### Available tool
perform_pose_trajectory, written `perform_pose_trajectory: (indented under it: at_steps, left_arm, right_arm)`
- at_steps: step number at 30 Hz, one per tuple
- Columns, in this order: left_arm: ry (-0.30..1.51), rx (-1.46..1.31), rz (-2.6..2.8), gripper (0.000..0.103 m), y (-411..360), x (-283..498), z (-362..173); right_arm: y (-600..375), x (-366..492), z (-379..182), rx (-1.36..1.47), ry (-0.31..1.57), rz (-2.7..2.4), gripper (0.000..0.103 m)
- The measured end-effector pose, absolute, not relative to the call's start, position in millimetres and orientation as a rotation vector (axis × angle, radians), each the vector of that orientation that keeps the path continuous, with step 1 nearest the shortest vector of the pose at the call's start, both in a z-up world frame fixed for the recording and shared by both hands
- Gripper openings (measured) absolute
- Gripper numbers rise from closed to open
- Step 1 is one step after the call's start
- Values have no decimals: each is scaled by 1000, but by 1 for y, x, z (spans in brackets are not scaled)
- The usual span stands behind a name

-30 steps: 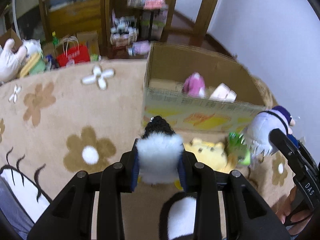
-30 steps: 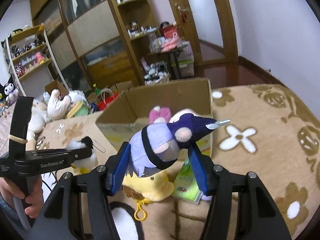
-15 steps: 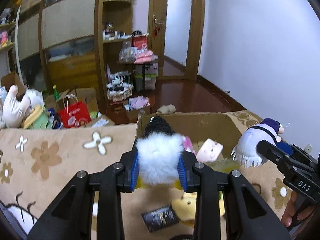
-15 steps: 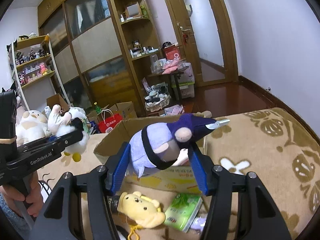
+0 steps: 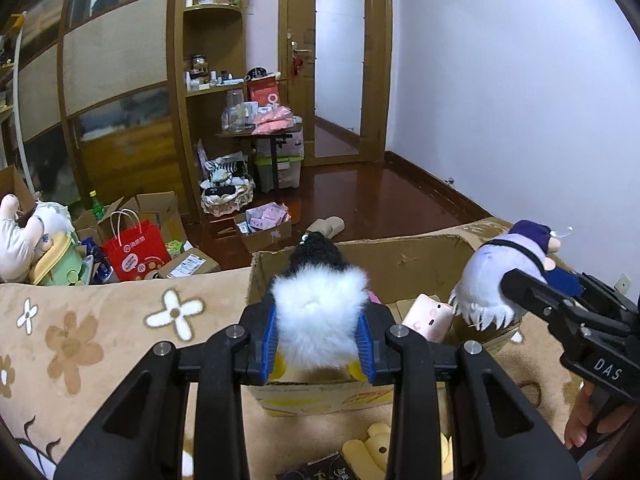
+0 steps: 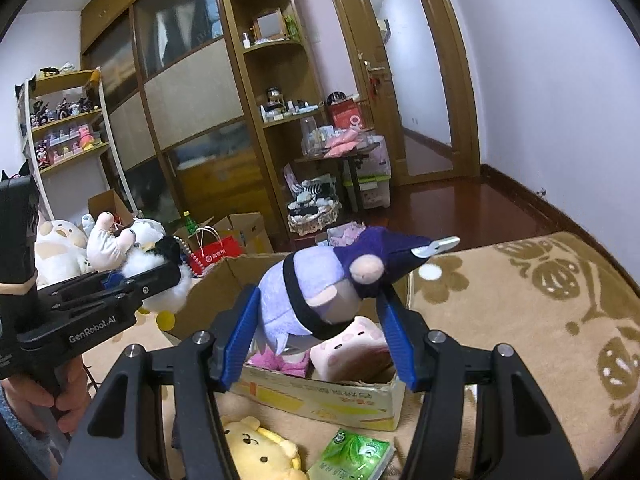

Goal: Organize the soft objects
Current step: 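Lift both toys and lower them into the box, opening both tools, then withdraw both tools from the box toward the yellow bear plush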

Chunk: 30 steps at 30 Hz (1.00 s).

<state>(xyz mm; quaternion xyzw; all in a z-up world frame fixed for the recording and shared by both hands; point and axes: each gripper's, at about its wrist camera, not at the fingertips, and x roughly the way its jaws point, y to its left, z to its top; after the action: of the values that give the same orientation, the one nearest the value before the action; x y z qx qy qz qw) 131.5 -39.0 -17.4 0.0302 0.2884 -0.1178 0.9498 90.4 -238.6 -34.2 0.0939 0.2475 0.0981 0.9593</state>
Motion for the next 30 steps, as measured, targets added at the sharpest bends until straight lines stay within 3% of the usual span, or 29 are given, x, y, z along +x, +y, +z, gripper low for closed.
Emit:
perform_pose_trajectory:
  at_steps: [13, 20, 27, 30]
  left_arm:
    - [668, 80, -257, 32, -46, 156, -41]
    - [698, 65, -242, 35, -44, 158, -45]
    - [700, 52, -214, 59, -39, 155, -44]
    - [700, 27, -201, 75, -35, 152, -40]
  right_arm:
    - [-238, 111, -56, 168, 552, 182, 64]
    - [-238, 115, -59, 168, 575, 188, 69]
    - [-238, 114, -59, 170, 582, 191, 70]
    - [-240, 107, -60, 172, 588, 183, 78]
